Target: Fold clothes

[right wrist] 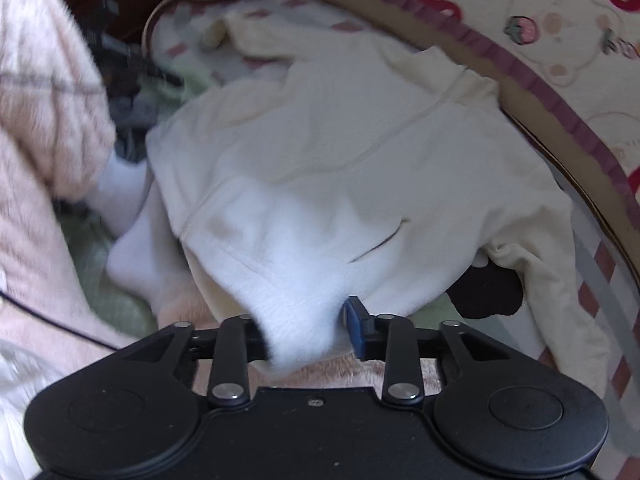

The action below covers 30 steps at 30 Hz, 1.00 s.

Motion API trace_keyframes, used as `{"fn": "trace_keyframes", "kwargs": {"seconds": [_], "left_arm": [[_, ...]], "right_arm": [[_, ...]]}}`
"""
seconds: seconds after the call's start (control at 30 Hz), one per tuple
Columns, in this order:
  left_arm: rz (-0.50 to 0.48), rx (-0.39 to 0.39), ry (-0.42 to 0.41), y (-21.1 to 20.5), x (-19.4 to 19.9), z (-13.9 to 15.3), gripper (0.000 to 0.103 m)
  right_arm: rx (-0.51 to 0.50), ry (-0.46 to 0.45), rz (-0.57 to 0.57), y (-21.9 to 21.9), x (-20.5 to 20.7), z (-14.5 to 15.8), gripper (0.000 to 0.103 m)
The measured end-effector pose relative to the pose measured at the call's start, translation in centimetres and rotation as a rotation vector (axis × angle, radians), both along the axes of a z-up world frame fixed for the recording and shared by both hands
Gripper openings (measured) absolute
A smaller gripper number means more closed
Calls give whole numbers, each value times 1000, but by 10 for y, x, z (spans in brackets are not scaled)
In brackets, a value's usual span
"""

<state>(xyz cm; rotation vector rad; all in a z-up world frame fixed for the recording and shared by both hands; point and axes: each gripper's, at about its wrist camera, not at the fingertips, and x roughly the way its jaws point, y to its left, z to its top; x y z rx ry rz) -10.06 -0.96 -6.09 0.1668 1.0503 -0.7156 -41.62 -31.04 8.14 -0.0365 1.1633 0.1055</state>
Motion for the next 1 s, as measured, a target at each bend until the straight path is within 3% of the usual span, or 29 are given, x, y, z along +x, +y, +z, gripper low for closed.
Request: {"fn": "trace_keyframes", "kwargs": {"seconds": [0.03, 0.1, 0.13, 0.27, 0.3, 0.37, 0.43, 0.5, 0.6, 0.7, 0.8, 0.83, 0.87, 0.93, 0.97, 1.0], "left_arm": [[-9, 17, 3, -6, 3, -8, 39], [-11, 45, 22, -15, 12, -21, 39], [-14, 56, 23, -19, 17, -26, 39], [-38, 82, 16, -28, 23, -31, 42], [-44, 87, 13, -30, 24, -31, 43], [-56, 100, 7, -33, 26, -32, 43], [-60, 121, -8, -32, 30, -33, 43], [-37, 119, -1, -30, 37, -33, 43], [4, 80, 45, -29, 43, -32, 44], [-51, 139, 10, -39, 32, -39, 47], [-68, 128, -14, -45, 27, -46, 46], [-70, 118, -18, -46, 29, -49, 37], [-82, 112, -30, -48, 30, -51, 8], [-131, 113, -113, -53, 24, -48, 8], [-115, 84, -126, -48, 20, -38, 8], [-54, 3, -114, -33, 16, -22, 8]], "right_arm": [[-37, 7, -8, 3, 2, -5, 68], [-203, 2, -1, 19, 6, -16, 68], [-217, -8, -8, 21, 7, -17, 69], [-54, -57, -65, 11, 9, -6, 69], [29, -81, -82, 7, 9, 1, 69], [289, -148, -94, -8, 10, 21, 69], [456, -198, -95, -17, 19, 37, 75], [468, -229, -80, -16, 42, 50, 86], [392, -232, -44, -8, 96, 56, 86], [412, -198, -64, 2, 149, 29, 86], [405, -133, -119, 15, 191, -24, 85], [380, -111, -119, 17, 201, -40, 85], [355, -89, -120, 20, 212, -57, 85], [305, -45, -120, 26, 232, -89, 84], [280, -27, -128, 25, 238, -102, 84], [256, -12, -141, 22, 240, -112, 83]]}}
